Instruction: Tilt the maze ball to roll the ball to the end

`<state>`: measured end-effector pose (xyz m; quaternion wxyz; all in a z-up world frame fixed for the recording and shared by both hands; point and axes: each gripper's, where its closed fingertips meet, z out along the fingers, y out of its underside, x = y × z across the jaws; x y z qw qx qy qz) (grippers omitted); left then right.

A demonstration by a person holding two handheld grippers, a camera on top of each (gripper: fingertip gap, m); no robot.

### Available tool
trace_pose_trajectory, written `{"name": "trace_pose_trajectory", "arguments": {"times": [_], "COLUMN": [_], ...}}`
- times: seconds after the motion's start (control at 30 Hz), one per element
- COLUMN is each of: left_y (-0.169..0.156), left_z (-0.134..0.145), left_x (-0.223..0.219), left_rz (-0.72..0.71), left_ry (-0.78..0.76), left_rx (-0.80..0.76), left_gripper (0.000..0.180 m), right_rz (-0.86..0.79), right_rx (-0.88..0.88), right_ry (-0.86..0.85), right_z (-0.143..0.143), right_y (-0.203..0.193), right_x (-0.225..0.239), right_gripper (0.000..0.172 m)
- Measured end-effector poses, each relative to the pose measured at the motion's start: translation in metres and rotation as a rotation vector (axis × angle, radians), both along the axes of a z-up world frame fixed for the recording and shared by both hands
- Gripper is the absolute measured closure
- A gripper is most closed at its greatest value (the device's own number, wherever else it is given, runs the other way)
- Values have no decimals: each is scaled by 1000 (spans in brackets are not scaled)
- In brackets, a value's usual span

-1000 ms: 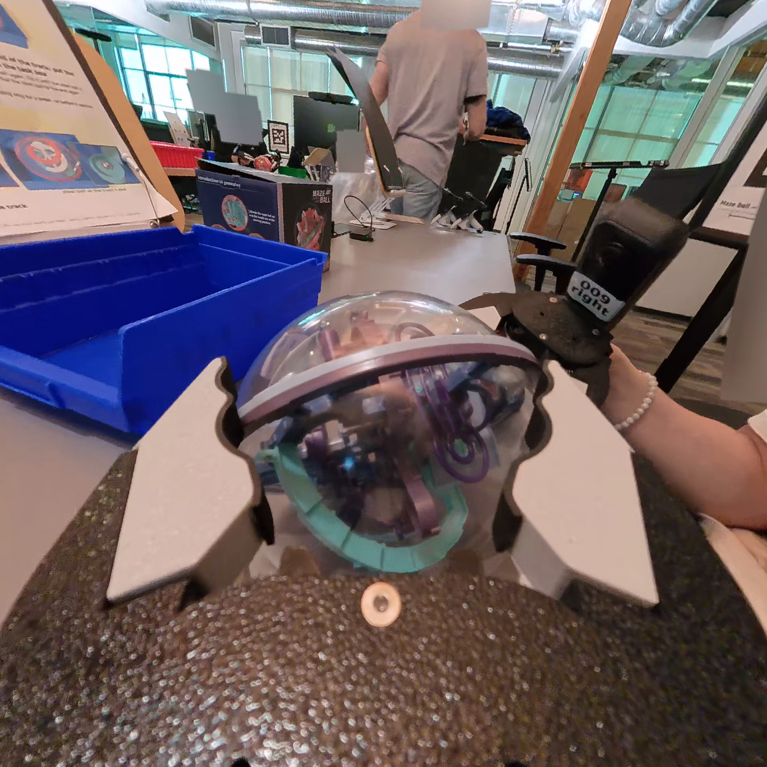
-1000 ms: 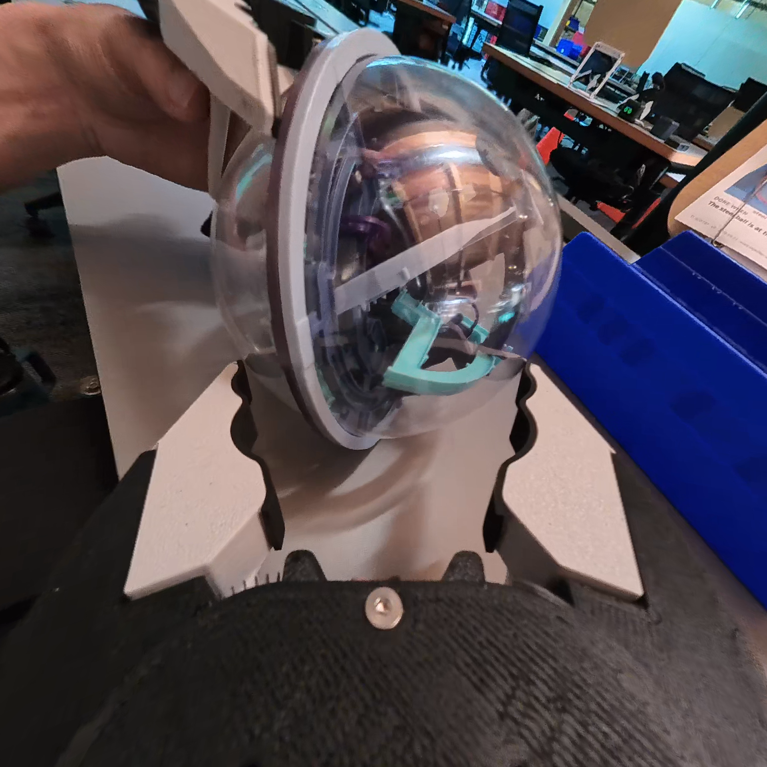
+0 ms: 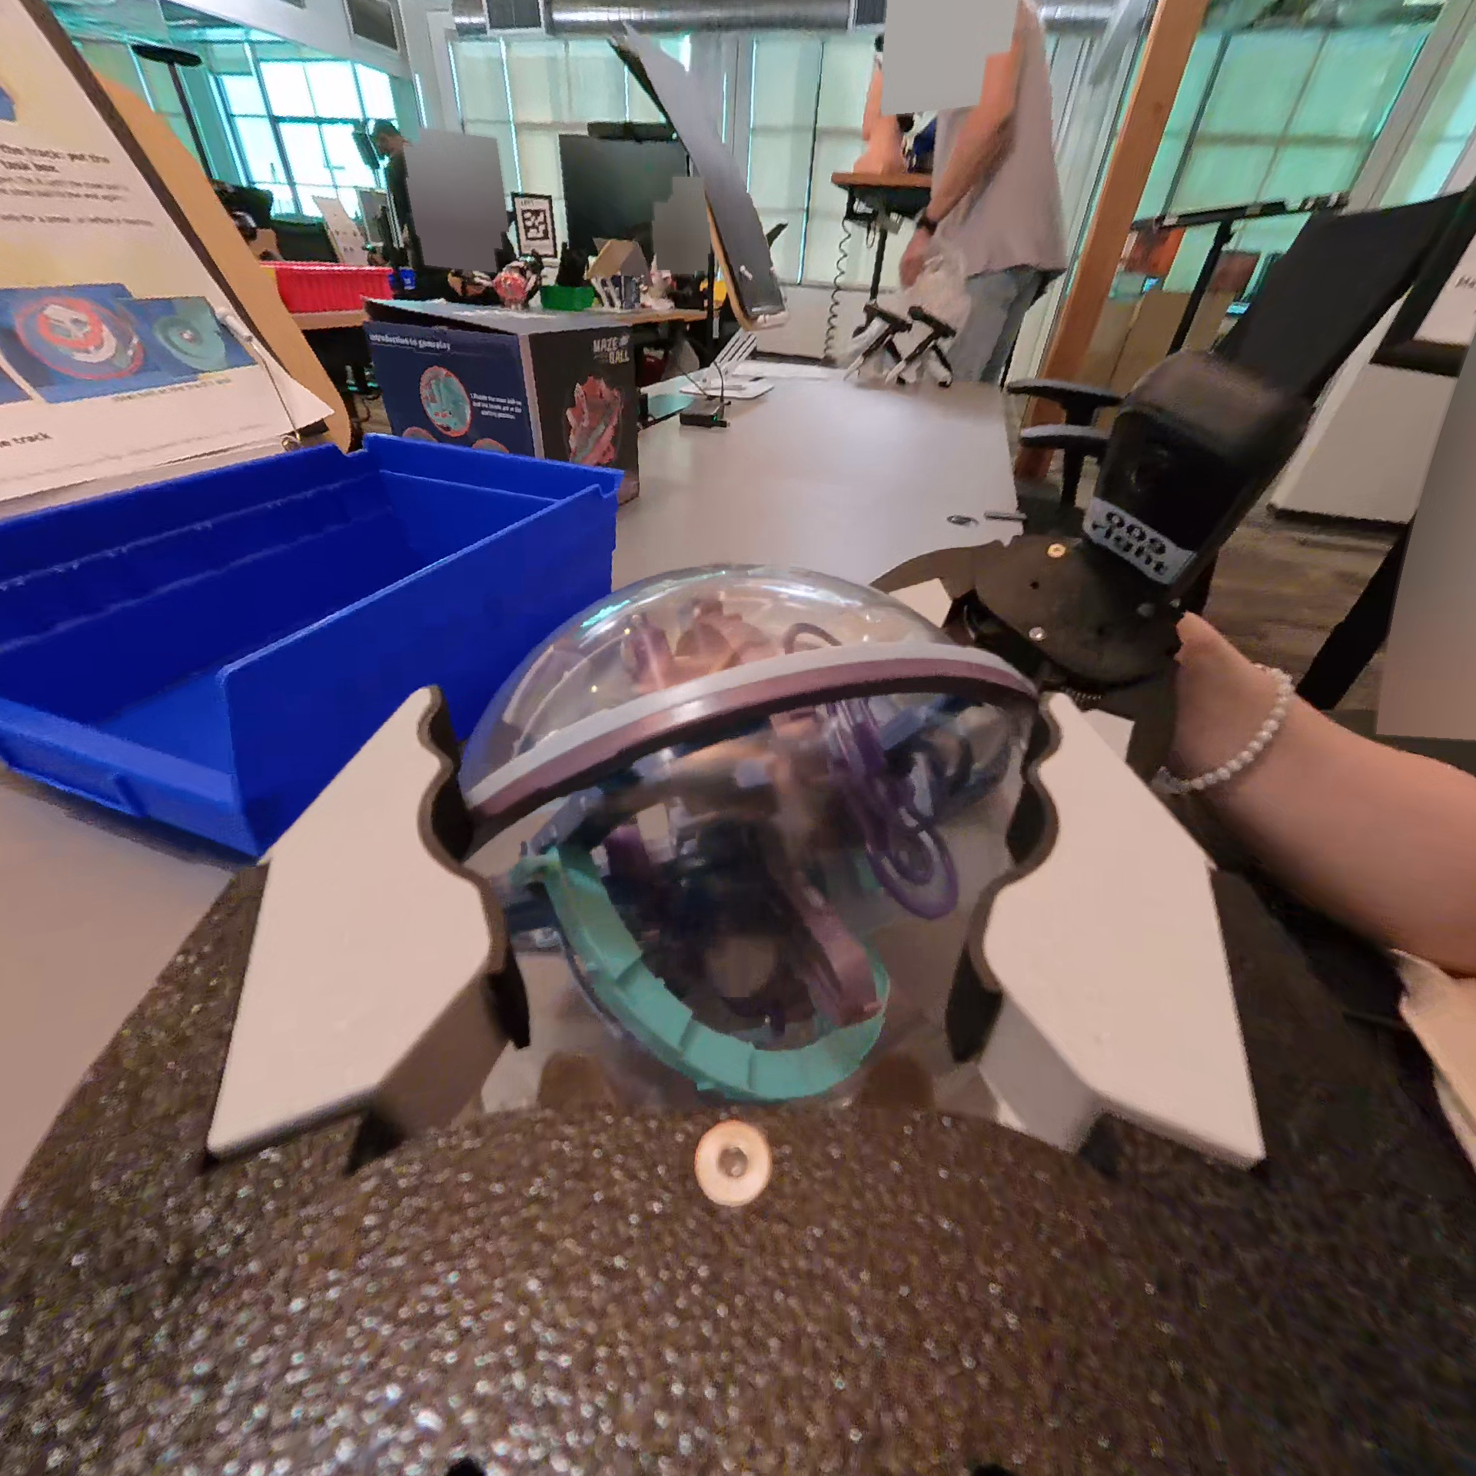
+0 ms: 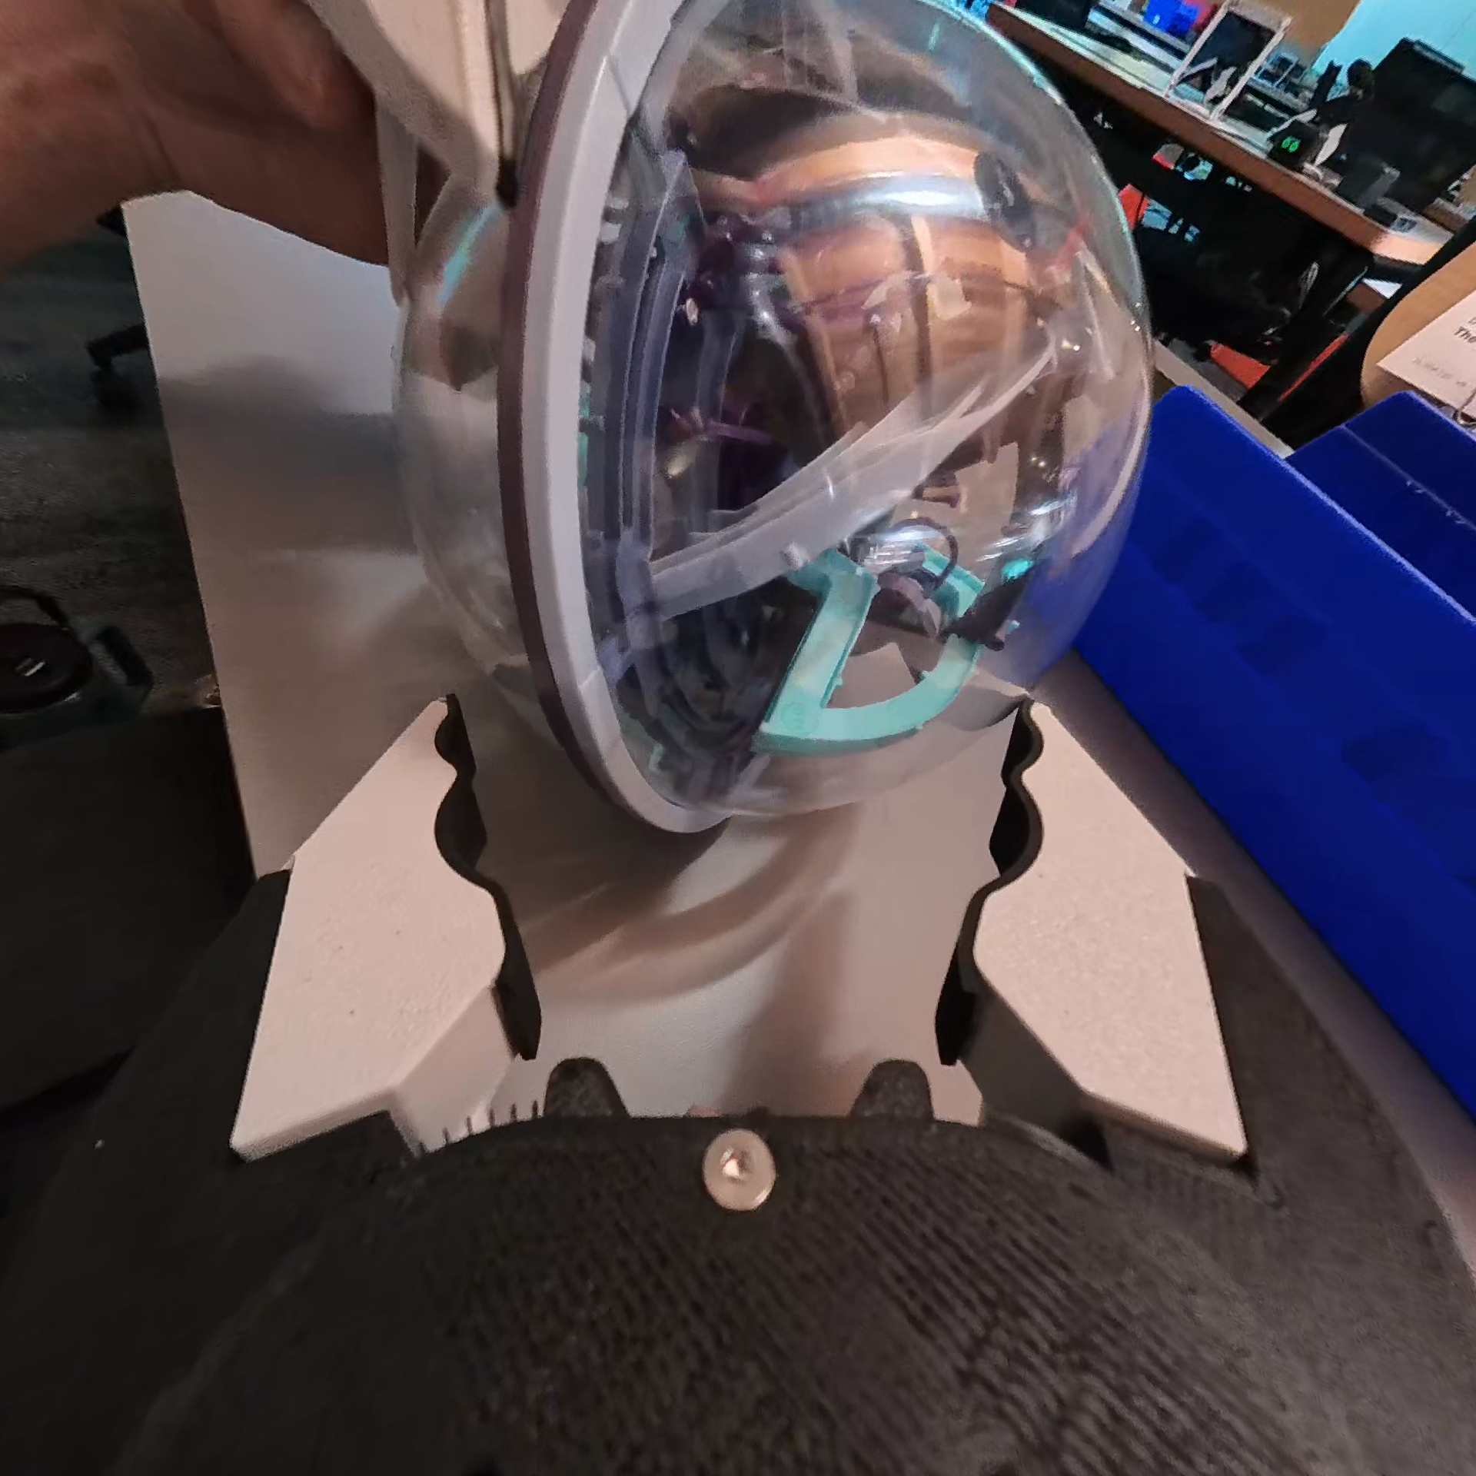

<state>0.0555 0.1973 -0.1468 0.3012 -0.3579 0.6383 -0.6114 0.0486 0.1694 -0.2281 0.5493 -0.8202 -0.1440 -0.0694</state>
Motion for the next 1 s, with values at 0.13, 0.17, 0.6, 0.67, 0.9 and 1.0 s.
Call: {"name": "trace_pose_trajectory", "arguments": {"times": [0.13, 0.17, 0.6, 0.67, 0.9, 1.0], "left_y": [-3, -5, -7, -7, -8, -6], "left_z": [-4, -4, 4, 5, -4, -5], "left_x": [1, 0, -1, -1, 11, 15], "left_rz": [10, 9, 0, 2, 46, 73], "left_ry": [-18, -28, -57, -49, 24, 54], "left_rx": [98, 124, 99, 84, 13, -27], "left_gripper": [38, 38, 50, 50, 33, 32], "right_rz": [8, 10, -14, -14, -34, -46], "right_rx": [-9, -15, -12, -9, -19, -20], "right_ry": [-8, -11, 8, 10, 1, 4], "right_z": [-2, -4, -6, -6, -7, -8], "right_y": [0, -1, 1, 0, 1, 2], "right_x": [-2, -1, 6, 7, 12, 15], "right_gripper": [41, 42, 46, 47, 43, 40]}}
